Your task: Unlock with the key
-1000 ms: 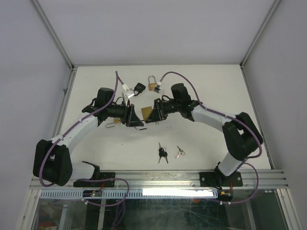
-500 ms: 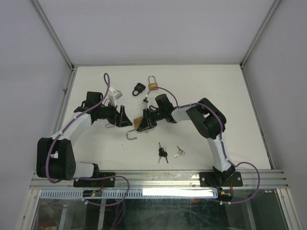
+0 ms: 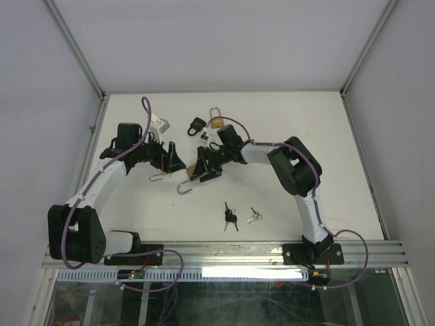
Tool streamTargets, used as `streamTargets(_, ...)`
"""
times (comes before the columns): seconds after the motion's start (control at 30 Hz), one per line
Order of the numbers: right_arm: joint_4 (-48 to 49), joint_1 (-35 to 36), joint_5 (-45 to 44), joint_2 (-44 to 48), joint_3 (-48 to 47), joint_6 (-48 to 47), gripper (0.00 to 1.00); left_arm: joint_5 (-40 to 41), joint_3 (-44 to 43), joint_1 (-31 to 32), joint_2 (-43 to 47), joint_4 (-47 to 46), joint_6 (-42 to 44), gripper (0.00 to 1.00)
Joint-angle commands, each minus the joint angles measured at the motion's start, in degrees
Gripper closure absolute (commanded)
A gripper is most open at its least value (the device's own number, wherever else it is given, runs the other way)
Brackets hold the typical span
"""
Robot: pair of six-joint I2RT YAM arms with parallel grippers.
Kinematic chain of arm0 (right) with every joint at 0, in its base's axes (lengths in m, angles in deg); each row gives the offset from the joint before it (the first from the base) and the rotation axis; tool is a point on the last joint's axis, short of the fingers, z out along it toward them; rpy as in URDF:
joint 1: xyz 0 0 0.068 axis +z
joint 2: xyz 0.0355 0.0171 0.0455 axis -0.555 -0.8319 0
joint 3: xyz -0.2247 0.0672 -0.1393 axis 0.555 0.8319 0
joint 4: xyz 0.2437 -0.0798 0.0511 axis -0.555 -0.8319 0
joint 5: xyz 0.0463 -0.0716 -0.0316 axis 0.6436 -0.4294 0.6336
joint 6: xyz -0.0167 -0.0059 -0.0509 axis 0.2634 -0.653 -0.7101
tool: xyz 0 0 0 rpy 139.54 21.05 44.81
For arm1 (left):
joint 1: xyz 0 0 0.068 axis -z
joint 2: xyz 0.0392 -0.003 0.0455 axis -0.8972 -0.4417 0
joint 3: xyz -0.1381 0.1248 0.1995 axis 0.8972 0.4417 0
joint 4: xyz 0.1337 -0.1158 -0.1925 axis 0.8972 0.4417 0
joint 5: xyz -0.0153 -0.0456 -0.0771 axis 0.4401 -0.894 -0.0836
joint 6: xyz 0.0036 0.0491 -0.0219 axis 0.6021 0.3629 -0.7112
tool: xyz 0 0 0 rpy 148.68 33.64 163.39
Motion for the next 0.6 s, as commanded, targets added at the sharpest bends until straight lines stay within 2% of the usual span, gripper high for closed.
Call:
streamTargets(0.0, -12.21, -2.33, -10.45, 4.41, -1.06, -8.19, 0.17, 1.58, -3.2, -0.32, 3.07, -3.36, -1.81, 0.02)
streamTargets(0.27, -22.75, -5.25, -17.66, 11.33, -0.98, -13.59, 0.11, 8.09, -6.59, -0.28, 2.86, -4.65, -3.92, 0.01)
streamTargets(0.37, -24.61, -6.92, -19.25, 15.75, -1.48, -14.64, 0.1, 15.2, -12.7, 0.98, -2.61, -3.92, -3.28, 0.01)
streamTargets(0.5, -27.45, -9.43, -23.1, 20.44, -2.14, -16.2, 0.1, 27.22, -21.93, 7.44, -14.19, -4.1, 4.97, 0.01)
streamTargets(0.57, -28.42, -9.72, -25.57, 22.35, -1.78, -17.55, 0.1, 30.21, -27.74, 9.26, -21.05, -4.09, 6.06, 0.01)
